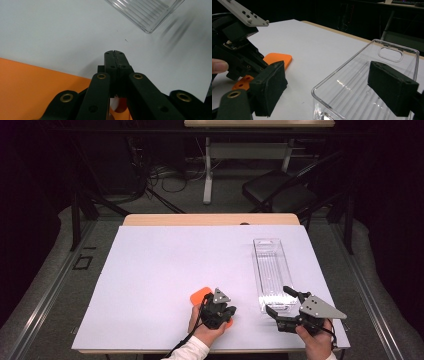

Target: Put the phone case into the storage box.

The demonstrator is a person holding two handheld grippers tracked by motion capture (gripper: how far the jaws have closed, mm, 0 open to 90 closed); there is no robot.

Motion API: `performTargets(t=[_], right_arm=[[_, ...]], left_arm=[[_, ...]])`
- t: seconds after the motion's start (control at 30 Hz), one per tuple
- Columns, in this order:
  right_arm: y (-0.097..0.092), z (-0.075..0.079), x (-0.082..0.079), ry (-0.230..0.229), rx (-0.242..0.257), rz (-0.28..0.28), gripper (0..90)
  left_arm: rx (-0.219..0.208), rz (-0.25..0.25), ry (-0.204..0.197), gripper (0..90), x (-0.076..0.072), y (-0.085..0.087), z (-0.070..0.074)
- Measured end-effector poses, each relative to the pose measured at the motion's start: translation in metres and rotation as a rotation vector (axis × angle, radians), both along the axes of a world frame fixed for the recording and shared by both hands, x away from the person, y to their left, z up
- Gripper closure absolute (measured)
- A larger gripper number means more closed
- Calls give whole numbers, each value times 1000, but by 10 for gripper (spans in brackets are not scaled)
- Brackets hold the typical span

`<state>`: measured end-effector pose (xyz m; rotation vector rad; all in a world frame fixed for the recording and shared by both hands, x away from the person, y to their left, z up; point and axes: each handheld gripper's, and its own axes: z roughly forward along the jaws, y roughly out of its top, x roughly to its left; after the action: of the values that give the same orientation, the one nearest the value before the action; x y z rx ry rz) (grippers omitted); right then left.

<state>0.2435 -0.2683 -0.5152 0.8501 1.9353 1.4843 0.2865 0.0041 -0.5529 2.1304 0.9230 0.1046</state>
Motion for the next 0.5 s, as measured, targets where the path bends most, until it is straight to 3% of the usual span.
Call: performTargets(t=[0.2, 0.5], right_arm=[[-1, 0, 0, 7, -3, 6, 145], [-1, 0, 1, 14, 9, 8, 145]], left_arm=[[36, -16, 10, 900, 0, -3, -4], [54, -29, 1, 900, -3, -1, -3]])
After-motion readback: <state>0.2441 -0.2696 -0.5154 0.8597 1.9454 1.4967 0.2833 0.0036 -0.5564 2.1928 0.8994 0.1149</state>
